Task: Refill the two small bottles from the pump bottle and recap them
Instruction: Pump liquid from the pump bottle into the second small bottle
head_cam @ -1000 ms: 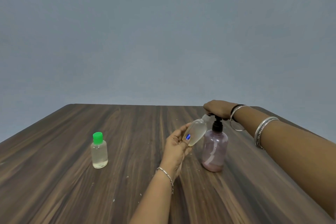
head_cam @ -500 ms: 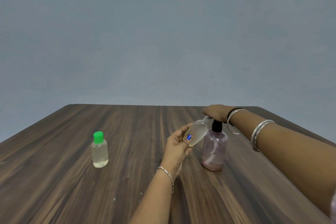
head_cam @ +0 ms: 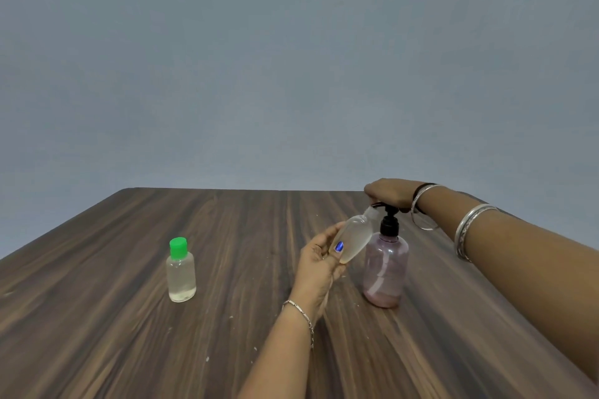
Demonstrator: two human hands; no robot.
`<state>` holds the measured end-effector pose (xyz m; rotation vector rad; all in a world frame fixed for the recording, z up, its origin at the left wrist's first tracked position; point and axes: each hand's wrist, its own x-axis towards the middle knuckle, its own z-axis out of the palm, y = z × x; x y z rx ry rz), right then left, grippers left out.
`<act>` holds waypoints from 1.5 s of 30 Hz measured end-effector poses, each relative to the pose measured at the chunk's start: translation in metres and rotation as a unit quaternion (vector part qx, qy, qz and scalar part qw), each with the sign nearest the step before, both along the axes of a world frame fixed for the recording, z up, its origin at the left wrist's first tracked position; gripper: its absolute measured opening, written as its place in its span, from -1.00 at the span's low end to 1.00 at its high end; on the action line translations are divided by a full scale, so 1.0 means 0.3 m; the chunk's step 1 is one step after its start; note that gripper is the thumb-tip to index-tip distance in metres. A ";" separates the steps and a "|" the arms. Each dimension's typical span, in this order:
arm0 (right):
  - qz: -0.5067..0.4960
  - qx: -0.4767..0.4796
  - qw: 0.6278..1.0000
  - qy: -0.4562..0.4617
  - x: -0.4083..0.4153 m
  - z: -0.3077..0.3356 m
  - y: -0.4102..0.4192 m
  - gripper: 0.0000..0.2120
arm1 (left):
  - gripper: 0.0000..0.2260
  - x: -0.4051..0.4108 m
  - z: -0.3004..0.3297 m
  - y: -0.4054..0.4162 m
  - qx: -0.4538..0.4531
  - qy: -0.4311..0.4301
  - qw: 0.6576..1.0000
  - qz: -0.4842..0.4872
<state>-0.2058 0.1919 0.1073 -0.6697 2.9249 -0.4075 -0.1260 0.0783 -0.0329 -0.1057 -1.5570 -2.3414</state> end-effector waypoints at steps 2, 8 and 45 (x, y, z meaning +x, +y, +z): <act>0.000 0.005 1.000 0.000 -0.002 -0.011 0.002 -0.69 | -0.68 -0.001 -0.002 0.002 0.000 0.002 1.000 0.001; 0.020 0.064 0.997 0.048 -0.007 -0.040 -0.012 -0.64 | -0.71 -0.004 -0.001 -0.003 -0.001 0.007 1.000 -0.003; -0.040 0.022 0.999 0.013 -0.051 -0.066 -0.033 -0.69 | -0.71 -0.011 -0.007 -0.012 0.028 0.008 1.000 -0.007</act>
